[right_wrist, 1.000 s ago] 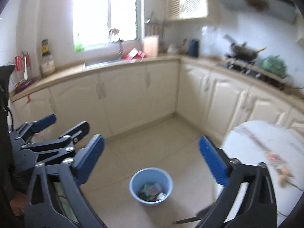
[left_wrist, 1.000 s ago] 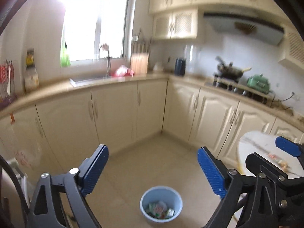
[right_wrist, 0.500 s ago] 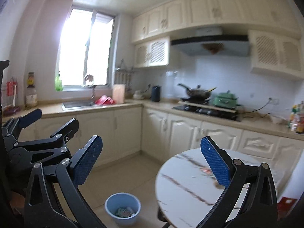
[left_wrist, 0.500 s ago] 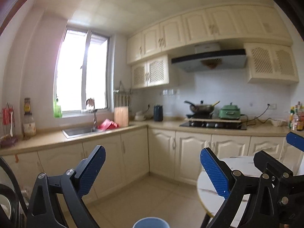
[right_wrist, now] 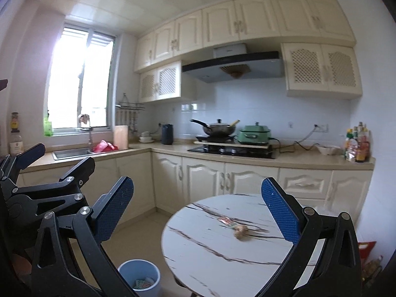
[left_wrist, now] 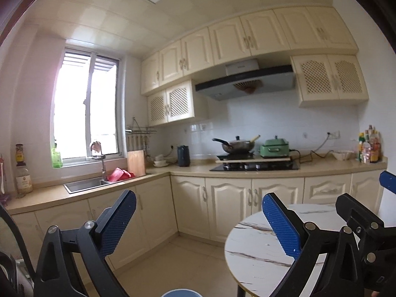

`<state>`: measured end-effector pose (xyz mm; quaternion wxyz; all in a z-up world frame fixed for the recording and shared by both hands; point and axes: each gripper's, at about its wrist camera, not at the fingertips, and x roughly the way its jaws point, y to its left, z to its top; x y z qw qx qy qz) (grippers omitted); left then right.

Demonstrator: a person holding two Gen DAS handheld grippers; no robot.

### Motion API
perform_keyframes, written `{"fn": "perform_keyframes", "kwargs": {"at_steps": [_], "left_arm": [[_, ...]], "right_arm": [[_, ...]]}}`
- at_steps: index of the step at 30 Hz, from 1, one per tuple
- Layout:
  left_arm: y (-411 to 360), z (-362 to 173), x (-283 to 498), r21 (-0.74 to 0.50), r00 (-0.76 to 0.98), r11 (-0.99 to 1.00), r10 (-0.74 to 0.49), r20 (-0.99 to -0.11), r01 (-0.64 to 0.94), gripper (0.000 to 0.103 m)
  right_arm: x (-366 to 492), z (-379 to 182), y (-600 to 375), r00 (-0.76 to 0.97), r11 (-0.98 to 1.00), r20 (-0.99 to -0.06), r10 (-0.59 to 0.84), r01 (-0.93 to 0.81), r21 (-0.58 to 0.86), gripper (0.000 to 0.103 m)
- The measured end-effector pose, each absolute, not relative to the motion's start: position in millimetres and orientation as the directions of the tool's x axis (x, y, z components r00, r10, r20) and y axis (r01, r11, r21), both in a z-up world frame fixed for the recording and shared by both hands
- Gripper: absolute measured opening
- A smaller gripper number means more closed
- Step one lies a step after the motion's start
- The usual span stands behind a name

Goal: Collect trash
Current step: 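Return both tools toward the table, then grasp the ginger root with the right tool while the left tool grasps the red-white sauce packet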

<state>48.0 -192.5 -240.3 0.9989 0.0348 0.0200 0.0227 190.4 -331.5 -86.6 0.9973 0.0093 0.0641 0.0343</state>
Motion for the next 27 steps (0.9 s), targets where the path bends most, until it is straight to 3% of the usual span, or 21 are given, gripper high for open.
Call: {"fn": "perform_keyframes", "kwargs": {"at_steps": [6, 11, 17, 27], "left_arm": [[-208.8, -196.8, 98.8, 0.092, 0.997, 0.996, -0.007, -0.079, 0.014, 0.101], [-227.2, -195.5, 160.8, 0.110, 0.963, 0.982, -0.122, -0.238, 0.152, 0.102], [-235.2, -212.4, 237.1, 0.069, 0.878, 0.964, -0.203, -0.434, 0.257, 0.102], [-227.0, -211.2, 364.7, 0.002, 0.776, 0.974, -0.180, -0.604, 0.227, 0.102]], "right_arm": [[207.3, -100.9, -366.2, 0.985, 0.999, -0.173, 0.017, -0.008, 0.049, 0.103], [233.6, -118.7, -394.6, 0.971, 0.997, -0.238, -0.001, 0.019, 0.075, 0.103], [285.8, -161.0, -430.6, 0.916, 0.992, -0.400, -0.033, 0.080, 0.101, 0.103], [393.1, -237.7, -468.9, 0.759, 0.986, -0.650, -0.041, 0.137, 0.098, 0.103]]}}
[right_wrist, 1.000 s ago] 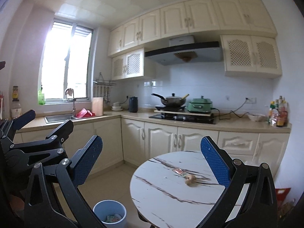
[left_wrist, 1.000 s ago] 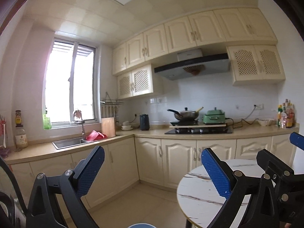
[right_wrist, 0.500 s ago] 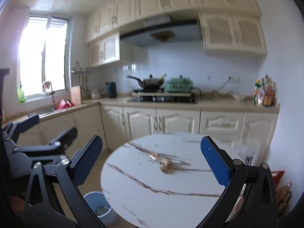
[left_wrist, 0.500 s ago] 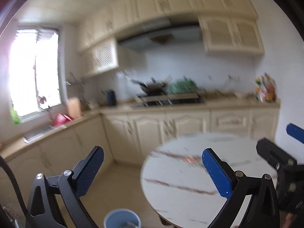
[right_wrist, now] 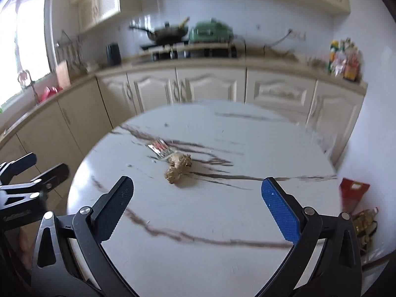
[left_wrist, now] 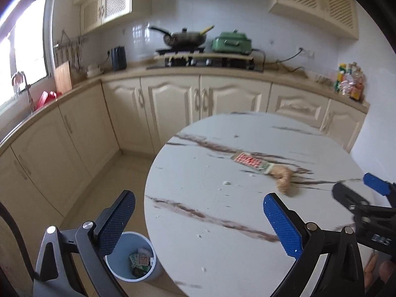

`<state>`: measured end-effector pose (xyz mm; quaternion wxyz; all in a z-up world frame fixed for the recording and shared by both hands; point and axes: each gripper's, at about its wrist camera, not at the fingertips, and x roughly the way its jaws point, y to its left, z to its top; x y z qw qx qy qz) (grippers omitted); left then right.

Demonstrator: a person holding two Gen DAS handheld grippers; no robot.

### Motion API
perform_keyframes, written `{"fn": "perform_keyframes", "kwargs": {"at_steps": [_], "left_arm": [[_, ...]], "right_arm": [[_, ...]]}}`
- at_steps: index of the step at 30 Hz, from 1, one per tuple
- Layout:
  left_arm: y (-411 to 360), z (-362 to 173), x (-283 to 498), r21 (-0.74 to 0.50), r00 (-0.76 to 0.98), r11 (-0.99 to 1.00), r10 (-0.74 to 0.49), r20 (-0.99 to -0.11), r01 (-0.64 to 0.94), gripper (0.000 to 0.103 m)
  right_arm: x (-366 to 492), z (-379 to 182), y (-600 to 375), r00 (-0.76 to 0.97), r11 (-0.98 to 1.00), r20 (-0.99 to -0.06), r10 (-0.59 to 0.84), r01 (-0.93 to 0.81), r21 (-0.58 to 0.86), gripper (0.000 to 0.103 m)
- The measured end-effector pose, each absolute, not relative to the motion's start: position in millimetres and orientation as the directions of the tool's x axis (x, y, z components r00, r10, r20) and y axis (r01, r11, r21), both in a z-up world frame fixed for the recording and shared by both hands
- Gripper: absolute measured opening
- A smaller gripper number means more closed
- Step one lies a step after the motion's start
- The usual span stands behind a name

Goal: Collect trash
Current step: 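Grasp the ginger root with the right tool while the left tool grasps the red-white sauce packet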

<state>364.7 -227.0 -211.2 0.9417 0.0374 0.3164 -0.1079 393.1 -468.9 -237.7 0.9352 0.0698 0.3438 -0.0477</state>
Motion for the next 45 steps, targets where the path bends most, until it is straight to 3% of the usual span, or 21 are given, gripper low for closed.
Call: {"fn": "perform_keyframes", "kwargs": {"at_steps": [4, 10, 12, 16, 18, 19, 26, 38, 39, 42, 45], "left_arm": [[-221.1, -220.8, 398.5, -0.009, 0.751, 0.976, -0.172, -0.637, 0.216, 0.102], [-235.3, -228.3, 447.9, -0.022, 0.700, 0.966, -0.201, -0.685, 0.257, 0.102], [-243.2, -232.2, 459.7, -0.008, 0.694, 0.966, -0.191, -0.694, 0.258, 0.102], [-259.8, -235.3, 482.7, -0.019, 0.667, 0.958, -0.213, -0.713, 0.286, 0.102], [-271.6, -239.8, 493.1, -0.035, 0.643, 0.954, -0.228, -0.731, 0.299, 0.102], [-278.2, -240.2, 500.4, -0.048, 0.630, 0.951, -0.240, -0.738, 0.306, 0.102], [-332.1, -244.3, 550.5, -0.121, 0.548, 0.945, -0.277, -0.789, 0.304, 0.102], [-409.6, -278.7, 620.8, -0.005, 0.502, 0.977, -0.115, -0.857, 0.215, 0.099], [-412.1, -280.4, 623.8, -0.003, 0.520, 0.974, -0.124, -0.845, 0.227, 0.097], [-412.6, -283.6, 623.8, -0.008, 0.540, 0.966, -0.151, -0.828, 0.257, 0.078], [-406.0, -286.9, 625.7, -0.017, 0.549, 0.955, -0.184, -0.816, 0.295, 0.047]], "right_arm": [[446.3, -266.4, -466.3, 0.666, 0.987, -0.746, 0.001, 0.120, 0.108, 0.103], [497.0, -296.4, -453.2, 0.599, 0.988, -0.800, 0.031, 0.100, 0.114, 0.100], [507.6, -307.1, -455.6, 0.570, 0.988, -0.821, 0.028, 0.108, 0.109, 0.077], [510.4, -312.9, -460.5, 0.560, 0.991, -0.827, 0.038, 0.088, 0.105, 0.065], [506.9, -311.3, -464.4, 0.566, 0.992, -0.823, 0.053, 0.063, 0.107, 0.042], [506.3, -309.7, -466.8, 0.563, 0.991, -0.823, 0.069, 0.054, 0.120, 0.036], [490.5, -306.5, -500.9, 0.570, 0.986, -0.819, 0.062, 0.095, 0.140, 0.035], [481.1, -301.9, -536.3, 0.593, 0.970, -0.796, 0.120, 0.100, 0.221, 0.035], [481.4, -303.2, -537.9, 0.594, 0.969, -0.796, 0.121, 0.104, 0.225, 0.035], [483.1, -307.3, -541.8, 0.586, 0.967, -0.801, 0.125, 0.111, 0.231, 0.035], [483.8, -308.1, -544.2, 0.590, 0.963, -0.797, 0.134, 0.112, 0.245, 0.035]]}}
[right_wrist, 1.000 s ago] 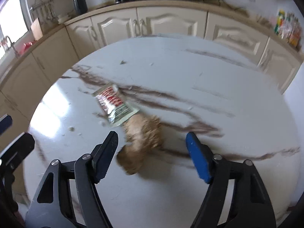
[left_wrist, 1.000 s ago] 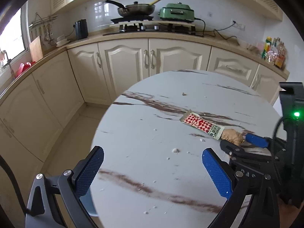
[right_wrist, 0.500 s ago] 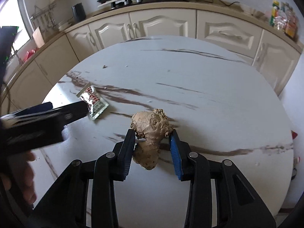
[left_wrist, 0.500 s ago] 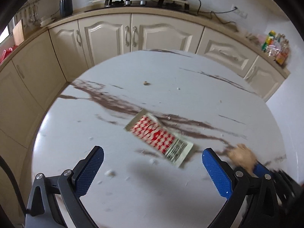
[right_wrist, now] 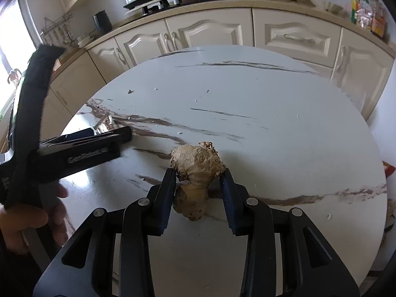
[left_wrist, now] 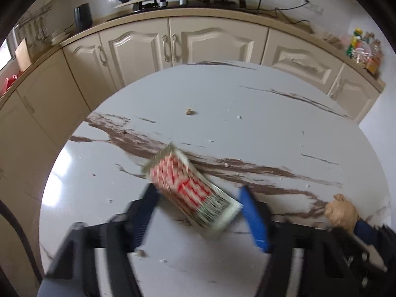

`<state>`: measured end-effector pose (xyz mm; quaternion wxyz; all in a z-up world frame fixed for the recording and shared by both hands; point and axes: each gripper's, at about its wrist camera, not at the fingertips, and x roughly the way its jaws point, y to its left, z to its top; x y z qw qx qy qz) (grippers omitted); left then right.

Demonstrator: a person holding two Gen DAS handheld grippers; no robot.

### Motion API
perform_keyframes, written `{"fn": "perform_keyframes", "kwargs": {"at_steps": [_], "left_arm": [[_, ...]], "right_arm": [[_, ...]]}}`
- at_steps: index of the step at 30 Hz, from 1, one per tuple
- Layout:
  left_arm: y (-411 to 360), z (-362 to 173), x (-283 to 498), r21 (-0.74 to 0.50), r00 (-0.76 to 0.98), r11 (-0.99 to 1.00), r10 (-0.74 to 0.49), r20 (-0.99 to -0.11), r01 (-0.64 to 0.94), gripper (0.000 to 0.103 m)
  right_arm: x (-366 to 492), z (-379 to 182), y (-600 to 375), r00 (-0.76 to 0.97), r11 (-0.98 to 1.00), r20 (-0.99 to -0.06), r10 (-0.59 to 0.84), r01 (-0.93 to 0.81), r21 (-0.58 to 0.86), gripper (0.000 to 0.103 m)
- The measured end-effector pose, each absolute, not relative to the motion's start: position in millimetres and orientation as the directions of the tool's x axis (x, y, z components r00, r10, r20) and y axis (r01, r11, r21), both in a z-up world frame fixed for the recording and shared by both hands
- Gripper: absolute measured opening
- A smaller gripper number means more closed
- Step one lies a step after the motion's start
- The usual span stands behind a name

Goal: Collect trash
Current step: 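Grasp the ginger root with the right tool while the left tool grasps the red-white sauce packet, then carry the ginger and sauce packet with both tools over the bin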

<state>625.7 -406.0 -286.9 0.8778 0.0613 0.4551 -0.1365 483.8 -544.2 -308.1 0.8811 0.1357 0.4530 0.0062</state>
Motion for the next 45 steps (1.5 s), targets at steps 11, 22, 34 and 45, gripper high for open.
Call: {"fn": "perform_keyframes", "kwargs": {"at_steps": [11, 22, 34, 45], "left_arm": [[-361.1, -288.6, 605.6, -0.128, 0.546, 0.920, -0.326, -0.772, 0.369, 0.000], [-348.9, -276.3, 599.7, -0.118, 0.548, 0.912, -0.335, -0.767, 0.393, 0.016], [-374.5, -291.6, 642.3, -0.076, 0.522, 0.912, -0.297, -0.800, 0.403, 0.030], [-394.6, -296.0, 650.8, -0.030, 0.547, 0.894, -0.300, -0.782, 0.448, 0.025]], "right_arm": [[476.6, -302.5, -536.2, 0.608, 0.960, -0.779, 0.152, 0.097, 0.262, 0.035], [459.9, -277.5, -514.6, 0.636, 0.967, -0.760, 0.134, 0.083, 0.240, 0.034], [507.4, -291.2, -511.1, 0.600, 0.972, -0.791, 0.118, 0.094, 0.216, 0.034], [526.4, -301.7, -511.5, 0.590, 0.971, -0.797, 0.131, 0.087, 0.224, 0.034]]}}
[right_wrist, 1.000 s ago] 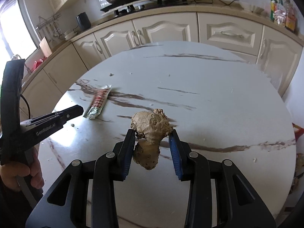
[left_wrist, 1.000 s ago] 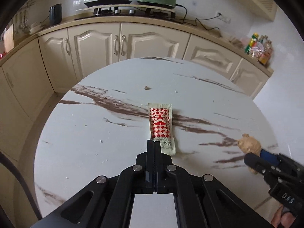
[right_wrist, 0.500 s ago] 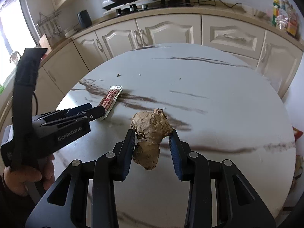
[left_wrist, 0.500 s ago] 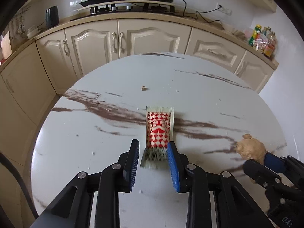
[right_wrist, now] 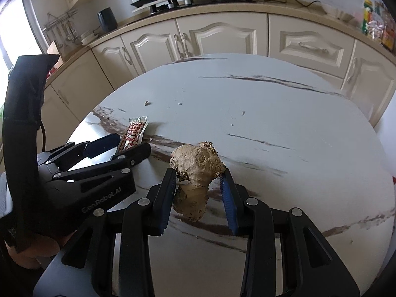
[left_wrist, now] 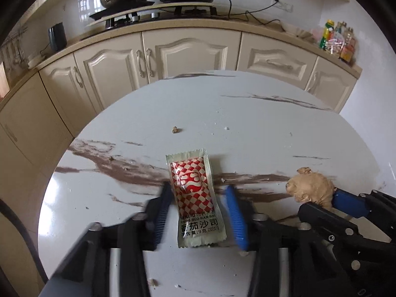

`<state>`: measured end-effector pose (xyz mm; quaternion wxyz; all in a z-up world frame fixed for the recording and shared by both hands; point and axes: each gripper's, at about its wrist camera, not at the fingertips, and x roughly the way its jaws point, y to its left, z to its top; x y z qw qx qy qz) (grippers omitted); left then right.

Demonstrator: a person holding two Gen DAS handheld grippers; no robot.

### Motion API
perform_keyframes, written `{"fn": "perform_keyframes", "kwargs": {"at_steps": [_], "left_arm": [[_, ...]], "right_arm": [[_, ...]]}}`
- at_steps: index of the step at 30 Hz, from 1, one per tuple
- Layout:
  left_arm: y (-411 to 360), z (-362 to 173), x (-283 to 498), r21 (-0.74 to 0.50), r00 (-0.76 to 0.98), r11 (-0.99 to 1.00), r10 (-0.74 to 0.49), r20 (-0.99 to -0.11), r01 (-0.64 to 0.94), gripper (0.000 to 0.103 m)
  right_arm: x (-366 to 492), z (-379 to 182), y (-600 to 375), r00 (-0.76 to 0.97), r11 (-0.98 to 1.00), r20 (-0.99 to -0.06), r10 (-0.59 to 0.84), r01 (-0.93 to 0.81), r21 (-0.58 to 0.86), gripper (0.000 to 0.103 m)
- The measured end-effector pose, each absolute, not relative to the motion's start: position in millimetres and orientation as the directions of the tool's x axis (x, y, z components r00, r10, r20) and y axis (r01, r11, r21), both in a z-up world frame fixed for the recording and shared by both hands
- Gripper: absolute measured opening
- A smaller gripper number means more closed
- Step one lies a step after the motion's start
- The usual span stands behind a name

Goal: Collect trash
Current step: 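Carry the ginger and sauce packet with both tools over the bin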

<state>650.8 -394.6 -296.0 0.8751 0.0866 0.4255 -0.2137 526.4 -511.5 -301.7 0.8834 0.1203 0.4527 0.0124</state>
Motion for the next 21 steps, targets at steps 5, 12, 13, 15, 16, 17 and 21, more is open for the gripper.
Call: {"fn": "perform_keyframes", "kwargs": {"at_steps": [5, 12, 13, 15, 16, 17, 21], "left_arm": [[-382.6, -298.8, 652.2, -0.099, 0.506, 0.879, -0.356, -0.786, 0.466, 0.005], [-362.9, -275.3, 629.1, -0.146, 0.535, 0.856, -0.434, -0.725, 0.496, 0.005], [-357.7, -268.2, 621.3, -0.153, 0.546, 0.854, -0.446, -0.709, 0.498, 0.005], [-346.0, -254.4, 605.0, -0.171, 0.558, 0.841, -0.478, -0.678, 0.513, 0.005], [-341.3, -248.0, 596.3, -0.176, 0.569, 0.839, -0.487, -0.663, 0.514, 0.005], [-333.8, -241.1, 586.2, -0.177, 0.580, 0.837, -0.495, -0.647, 0.518, 0.005], [-293.9, -222.0, 552.5, -0.184, 0.624, 0.843, -0.504, -0.597, 0.505, 0.005]], "right_arm": [[526.1, -302.2, -512.2, 0.587, 0.969, -0.798, 0.133, 0.092, 0.229, 0.035], [515.4, -286.5, -506.5, 0.614, 0.969, -0.777, 0.135, 0.082, 0.233, 0.035], [512.8, -282.7, -504.4, 0.620, 0.969, -0.773, 0.136, 0.078, 0.233, 0.035], [504.5, -270.9, -497.2, 0.639, 0.971, -0.758, 0.133, 0.071, 0.229, 0.035], [500.8, -265.1, -494.0, 0.648, 0.971, -0.750, 0.132, 0.068, 0.229, 0.035], [494.7, -256.0, -487.6, 0.661, 0.971, -0.738, 0.136, 0.058, 0.230, 0.035], [476.2, -228.2, -456.3, 0.700, 0.976, -0.697, 0.152, 0.005, 0.219, 0.035]]}}
